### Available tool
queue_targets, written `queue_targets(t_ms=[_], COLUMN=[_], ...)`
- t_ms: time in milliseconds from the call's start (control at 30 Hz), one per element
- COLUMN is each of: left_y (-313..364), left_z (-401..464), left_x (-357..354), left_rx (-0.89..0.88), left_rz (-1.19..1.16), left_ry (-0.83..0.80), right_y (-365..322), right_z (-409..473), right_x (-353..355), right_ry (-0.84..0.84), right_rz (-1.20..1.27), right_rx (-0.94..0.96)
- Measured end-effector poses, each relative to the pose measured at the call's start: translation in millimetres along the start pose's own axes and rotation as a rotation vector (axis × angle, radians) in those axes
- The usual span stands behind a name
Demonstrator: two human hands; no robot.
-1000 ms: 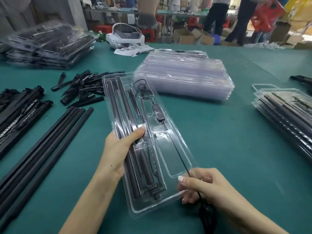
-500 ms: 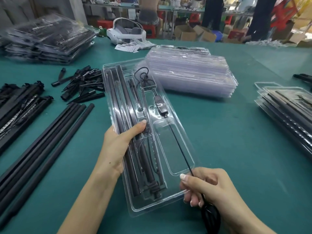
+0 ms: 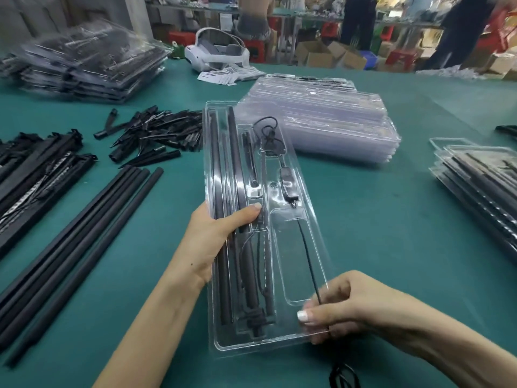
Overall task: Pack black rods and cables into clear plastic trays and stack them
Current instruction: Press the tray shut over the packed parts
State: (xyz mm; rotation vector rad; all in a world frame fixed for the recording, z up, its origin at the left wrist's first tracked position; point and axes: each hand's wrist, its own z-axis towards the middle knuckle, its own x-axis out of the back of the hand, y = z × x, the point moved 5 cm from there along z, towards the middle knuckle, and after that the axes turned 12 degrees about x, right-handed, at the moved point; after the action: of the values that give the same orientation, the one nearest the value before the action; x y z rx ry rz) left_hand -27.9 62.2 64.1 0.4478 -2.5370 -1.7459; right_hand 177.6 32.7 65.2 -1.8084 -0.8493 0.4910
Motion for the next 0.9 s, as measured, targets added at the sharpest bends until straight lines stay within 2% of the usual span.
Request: queue_targets(t_ms=[233,400,567,633,767,900], left_y=[0.0,-1.0,-3.1,-2.4,0.8,6.9], left_z=[-1.2,-0.2,2.2,3.6,2.6,-4.6], left_x=[-0.2,-0.7,2.0,3.4,5.1,1.5], left_rx=[0.002,0.017,0.048,0.056,0.058,0.012], left_rz=[0.008,-0.017,-0.021,0.017,0.134,0.143], left_ry=[-0.050,-0.048,-0.038,-0.045,-0.047,-0.079], right_y=[-6.4,-7.7,-6.8,-6.1,-6.3,-0.8], right_z=[0.4,-2.0,-1.5,-1.9,-3.3,-3.7], right_x=[-7.9,-12.3,-14.7,-15.2,-26.7,-35.1], right_ry=[-0.040,0.017,0.086,0.110,0.033,0.030], right_rz=[-0.147,-0.190,-0.210,-0.164,0.030,0.194], right_rx=[0.100,0.197,0.212,0.205,0.167,0.128])
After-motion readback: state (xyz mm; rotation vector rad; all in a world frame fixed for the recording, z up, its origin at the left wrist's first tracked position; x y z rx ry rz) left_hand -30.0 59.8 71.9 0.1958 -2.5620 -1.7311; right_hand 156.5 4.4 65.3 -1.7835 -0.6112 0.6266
